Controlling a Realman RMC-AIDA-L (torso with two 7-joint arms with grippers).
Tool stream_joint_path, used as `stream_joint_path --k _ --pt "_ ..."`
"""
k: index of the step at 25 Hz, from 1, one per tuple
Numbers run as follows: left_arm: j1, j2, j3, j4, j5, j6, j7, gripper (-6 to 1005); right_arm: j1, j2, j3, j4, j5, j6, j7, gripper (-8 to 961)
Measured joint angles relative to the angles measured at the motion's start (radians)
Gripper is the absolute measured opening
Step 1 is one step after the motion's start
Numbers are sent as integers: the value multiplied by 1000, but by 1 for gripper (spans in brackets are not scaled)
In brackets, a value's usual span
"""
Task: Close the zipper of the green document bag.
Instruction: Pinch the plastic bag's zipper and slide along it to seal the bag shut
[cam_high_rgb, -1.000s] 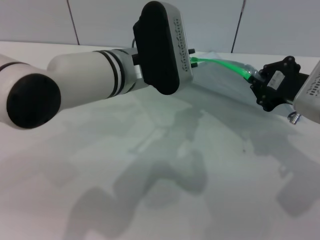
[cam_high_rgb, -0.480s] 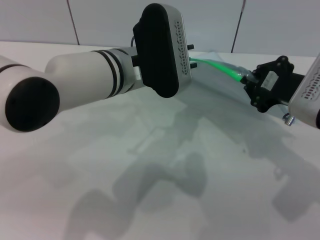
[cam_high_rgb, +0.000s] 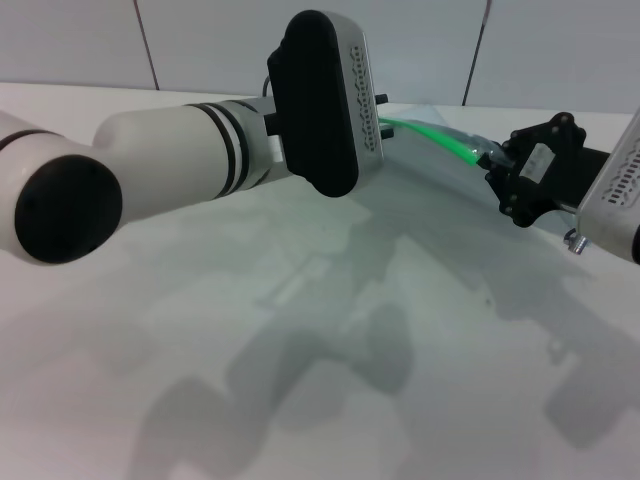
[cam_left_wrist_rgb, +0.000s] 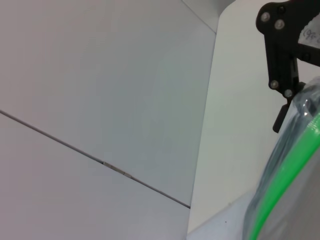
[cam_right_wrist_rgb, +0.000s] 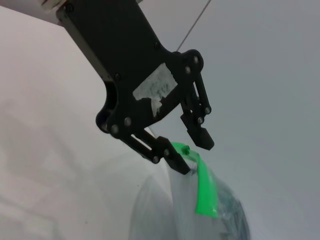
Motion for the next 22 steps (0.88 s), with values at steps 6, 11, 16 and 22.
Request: stream_joint_path --k 6,11,16,22 --pt "-1 0 -1 1 -1 1 -4 317 -2 0 -1 -1 0 0 0 47" --pt "-7 0 2 1 -1 1 -3 149 -2 0 -6 -2 0 0 0 47" --pt "-10 0 0 4 -1 -3 -5 83 -2 -2 -9 -4 0 0 0 47" --pt "-10 -1 -5 14 -1 -4 -18 66 -20 -1 -9 -23 0 0 -12 48"
